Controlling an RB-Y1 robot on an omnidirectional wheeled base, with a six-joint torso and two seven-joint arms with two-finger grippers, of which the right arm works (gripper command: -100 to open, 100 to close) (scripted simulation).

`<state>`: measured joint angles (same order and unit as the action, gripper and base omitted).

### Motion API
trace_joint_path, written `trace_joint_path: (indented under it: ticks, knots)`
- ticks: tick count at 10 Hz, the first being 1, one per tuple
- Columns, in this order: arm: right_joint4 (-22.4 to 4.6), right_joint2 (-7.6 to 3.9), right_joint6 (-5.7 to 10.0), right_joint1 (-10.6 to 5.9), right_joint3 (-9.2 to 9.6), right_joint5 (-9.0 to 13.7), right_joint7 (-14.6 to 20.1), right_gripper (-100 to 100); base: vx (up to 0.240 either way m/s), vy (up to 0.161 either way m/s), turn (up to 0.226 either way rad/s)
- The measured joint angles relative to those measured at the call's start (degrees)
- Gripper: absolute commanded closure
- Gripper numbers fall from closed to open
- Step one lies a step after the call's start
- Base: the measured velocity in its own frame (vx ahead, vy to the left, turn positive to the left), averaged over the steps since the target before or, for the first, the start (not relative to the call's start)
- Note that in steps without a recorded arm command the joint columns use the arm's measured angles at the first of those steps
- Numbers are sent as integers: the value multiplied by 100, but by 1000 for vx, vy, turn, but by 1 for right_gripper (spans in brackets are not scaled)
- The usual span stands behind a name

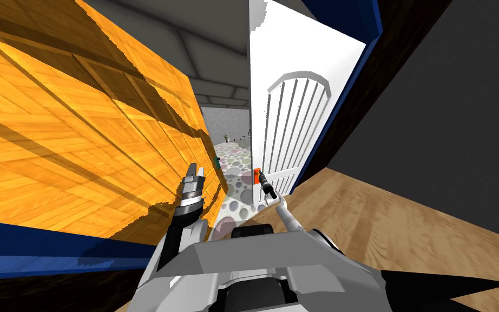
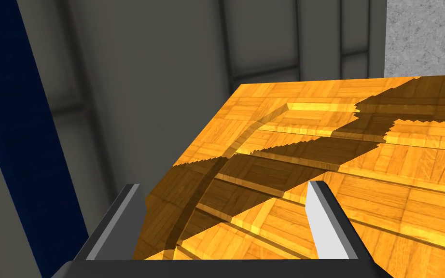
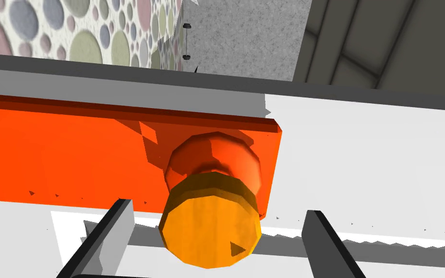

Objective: Push the door open

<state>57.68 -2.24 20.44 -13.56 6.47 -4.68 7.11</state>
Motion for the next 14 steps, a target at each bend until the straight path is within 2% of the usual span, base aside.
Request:
trace_joint_path:
  ticks: [1,6,10,12,13,14]
  knots:
    - [-2,4,5,-4,-2,0,-2,100,-13,-2,-4]
    - [-8,-4,-6,7,0,-2,-5,100,-19,-4,0]
    - [-91,-23,-11,37,-15,69,-103,100,154,33,-63]
    - [-97,-62,-12,-12,-93,138,-205,100,206,30,-146]
    - [-166,-78,25,-85,-189,184,-290,100,218,12,-155]
    - [-194,-99,50,-110,-255,232,-366,-100,-47,12,-39]
